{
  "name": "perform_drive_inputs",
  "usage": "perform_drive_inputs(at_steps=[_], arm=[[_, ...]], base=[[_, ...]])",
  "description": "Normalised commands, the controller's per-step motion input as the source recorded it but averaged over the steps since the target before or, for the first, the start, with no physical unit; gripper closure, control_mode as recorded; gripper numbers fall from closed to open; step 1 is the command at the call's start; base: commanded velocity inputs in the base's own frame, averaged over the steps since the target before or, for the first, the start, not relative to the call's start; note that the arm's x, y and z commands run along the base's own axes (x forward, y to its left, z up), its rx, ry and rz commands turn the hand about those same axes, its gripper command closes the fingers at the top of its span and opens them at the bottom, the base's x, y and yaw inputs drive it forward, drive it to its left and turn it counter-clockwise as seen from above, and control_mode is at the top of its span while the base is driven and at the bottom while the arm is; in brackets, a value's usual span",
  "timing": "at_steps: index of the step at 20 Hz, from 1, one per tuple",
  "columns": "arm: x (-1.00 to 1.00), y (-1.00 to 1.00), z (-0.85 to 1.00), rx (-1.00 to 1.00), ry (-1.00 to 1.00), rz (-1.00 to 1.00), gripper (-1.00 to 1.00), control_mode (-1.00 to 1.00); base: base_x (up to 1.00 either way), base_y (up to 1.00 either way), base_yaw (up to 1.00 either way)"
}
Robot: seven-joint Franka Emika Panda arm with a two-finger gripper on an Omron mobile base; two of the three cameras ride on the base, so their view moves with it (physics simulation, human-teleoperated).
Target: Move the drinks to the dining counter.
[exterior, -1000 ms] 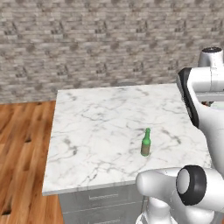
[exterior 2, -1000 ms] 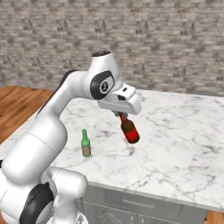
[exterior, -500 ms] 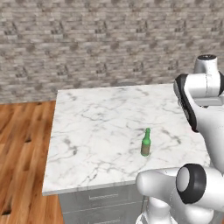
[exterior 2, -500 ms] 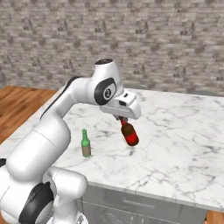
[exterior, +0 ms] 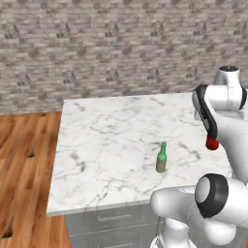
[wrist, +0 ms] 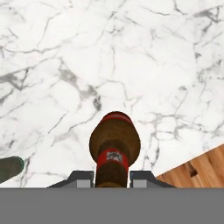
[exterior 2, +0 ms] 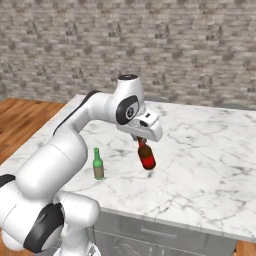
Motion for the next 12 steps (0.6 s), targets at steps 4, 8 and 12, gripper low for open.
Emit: perform_drive_inputs(at_steps=[4, 8, 12], arm=[[0.17, 0.01, -0.29, 0.0, 0.01, -0.07, 1.0, -1.0], [0.26, 0.0, -0.29, -0.01, 0.05, -0.05, 1.0, -1.0], [0.27, 0.0, -0.23, 0.0, 0.03, -0.01, 1.0, -1.0]], base=[[0.0, 0.0, 0.0], [0.0, 0.0, 0.0], [0.0, 0.0, 0.0]])
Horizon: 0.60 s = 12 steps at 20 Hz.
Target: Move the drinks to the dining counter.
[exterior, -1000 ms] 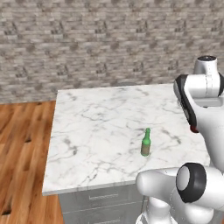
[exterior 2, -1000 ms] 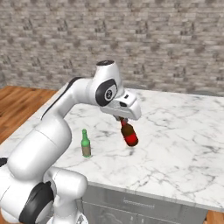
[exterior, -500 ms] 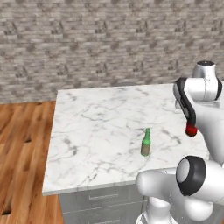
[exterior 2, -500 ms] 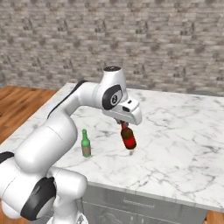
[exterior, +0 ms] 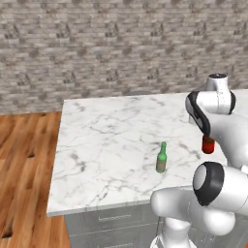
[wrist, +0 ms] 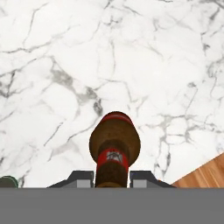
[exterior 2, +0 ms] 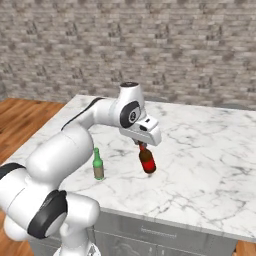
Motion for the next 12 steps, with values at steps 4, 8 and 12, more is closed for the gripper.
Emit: perform_drive_inputs(at_steps=[4, 8, 12], arm=[[0.15, -0.01, -0.26, 0.0, 0.01, 0.0, 1.0, -1.0], [0.09, 0.0, -0.34, 0.0, 0.03, 0.0, 1.0, -1.0], [0.14, 0.0, -0.29, 0.0, 0.05, 0.0, 1.0, -1.0]], base=[[0.0, 0.0, 0.0], [0.0, 0.0, 0.0], [0.0, 0.0, 0.0]])
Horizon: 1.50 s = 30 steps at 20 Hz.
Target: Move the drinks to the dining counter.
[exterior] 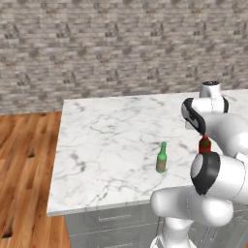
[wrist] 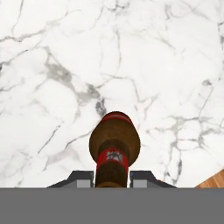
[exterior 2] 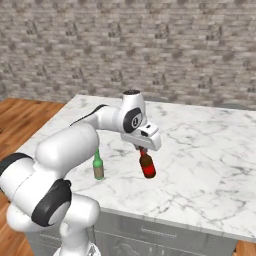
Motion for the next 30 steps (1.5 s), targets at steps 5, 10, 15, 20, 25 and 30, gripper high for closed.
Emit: perform_drive_inputs(at_steps=[5, 10, 15, 20, 25, 30], arm=[[0.1, 0.0, -0.03, 0.0, -0.04, 0.0, 1.0, -1.0], [0.07, -0.06, -0.17, 0.01, 0.0, 0.0, 1.0, -1.0], [0.04, -0.04, -0.19, 0.01, 0.0, 0.0, 1.0, -1.0], [0.05, 0.0, -0.19, 0.0, 0.0, 0.0, 1.0, -1.0], [0.05, 0.0, -0.29, 0.0, 0.0, 0.0, 1.0, -1.0], [0.04, -0.13, -0.33, 0.04, 0.0, 0.0, 1.0, -1.0]], base=[[0.0, 0.0, 0.0], [0.0, 0.0, 0.0], [0.0, 0.0, 0.0], [0.0, 0.0, 0.0], [0.0, 0.0, 0.0], [0.0, 0.0, 0.0]])
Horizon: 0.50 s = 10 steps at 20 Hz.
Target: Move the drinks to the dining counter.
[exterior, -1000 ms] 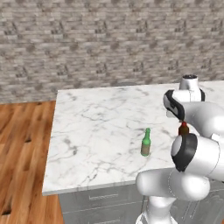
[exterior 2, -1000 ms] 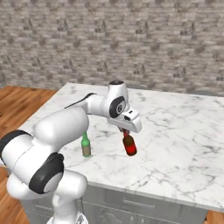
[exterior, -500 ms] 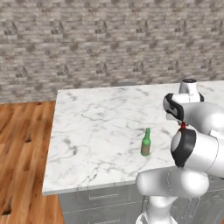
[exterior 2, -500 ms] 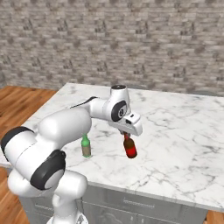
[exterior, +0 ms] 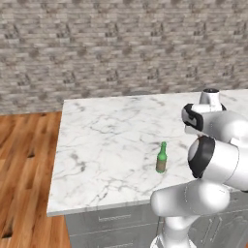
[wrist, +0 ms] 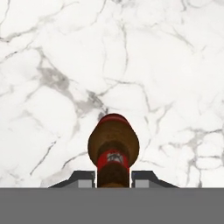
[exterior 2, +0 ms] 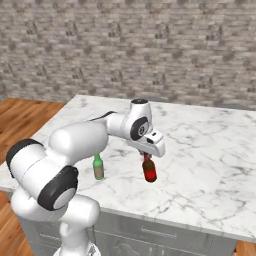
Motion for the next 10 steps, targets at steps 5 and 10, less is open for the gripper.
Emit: perform_drive_inputs(at_steps=[5, 10], arm=[[0.0, -0.16, -0.36, 0.05, 0.0, 0.0, 1.0, -1.0], [-0.07, -0.07, -0.43, 0.07, 0.0, 0.0, 1.0, -1.0]], base=[[0.0, 0.0, 0.0], [0.0, 0.0, 0.0]])
